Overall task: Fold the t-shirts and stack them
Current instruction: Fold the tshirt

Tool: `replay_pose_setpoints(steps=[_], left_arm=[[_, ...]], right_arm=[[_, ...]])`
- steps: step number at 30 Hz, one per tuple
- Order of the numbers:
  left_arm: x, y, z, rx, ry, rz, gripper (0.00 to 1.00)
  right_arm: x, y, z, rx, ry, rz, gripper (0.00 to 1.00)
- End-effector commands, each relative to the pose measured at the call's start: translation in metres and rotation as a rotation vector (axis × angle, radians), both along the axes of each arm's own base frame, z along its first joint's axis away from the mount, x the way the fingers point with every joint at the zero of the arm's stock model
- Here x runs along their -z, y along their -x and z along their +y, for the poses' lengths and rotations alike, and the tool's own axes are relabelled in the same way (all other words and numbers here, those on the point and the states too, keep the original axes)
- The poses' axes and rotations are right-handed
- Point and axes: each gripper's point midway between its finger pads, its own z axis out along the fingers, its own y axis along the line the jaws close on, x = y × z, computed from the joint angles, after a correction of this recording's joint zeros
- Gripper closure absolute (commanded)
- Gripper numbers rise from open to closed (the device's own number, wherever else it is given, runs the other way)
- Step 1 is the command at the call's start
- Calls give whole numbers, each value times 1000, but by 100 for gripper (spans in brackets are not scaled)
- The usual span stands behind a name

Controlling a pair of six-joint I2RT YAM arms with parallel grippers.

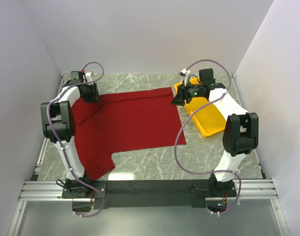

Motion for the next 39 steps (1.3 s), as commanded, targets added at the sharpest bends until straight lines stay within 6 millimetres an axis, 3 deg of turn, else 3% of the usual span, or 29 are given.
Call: replay_pose_setpoints(steps=[1, 5, 10, 12, 19, 25, 32, 39], left_arm=[[0, 0, -12, 55, 27, -2, 55], [6, 4, -19, 89, 42, 18, 62], [2, 6, -23, 121, 52, 14, 85], [0, 7, -25, 130, 60, 5, 99], [-27, 19, -34, 195, 69, -61, 99], [-44, 40, -40, 209, 82, -94, 99], [-31, 68, -46, 231, 100, -52, 99], [-25, 78, -43, 235, 79, -27, 99]], right_arm=[[-23, -7, -2, 0, -5, -64, 45], [-23, -7, -1, 1, -8, -58, 45], [-23, -6, -1, 3, -10, -54, 45], [-23, -5, -1, 0, -9, -56, 45], [-23, -4, -3, 6, -6, -55, 45], [-20, -2, -3, 7, -4, -49, 45], [-19, -3, -3, 8, -5, -46, 45], [-18, -2, -3, 6, -5, -44, 45]])
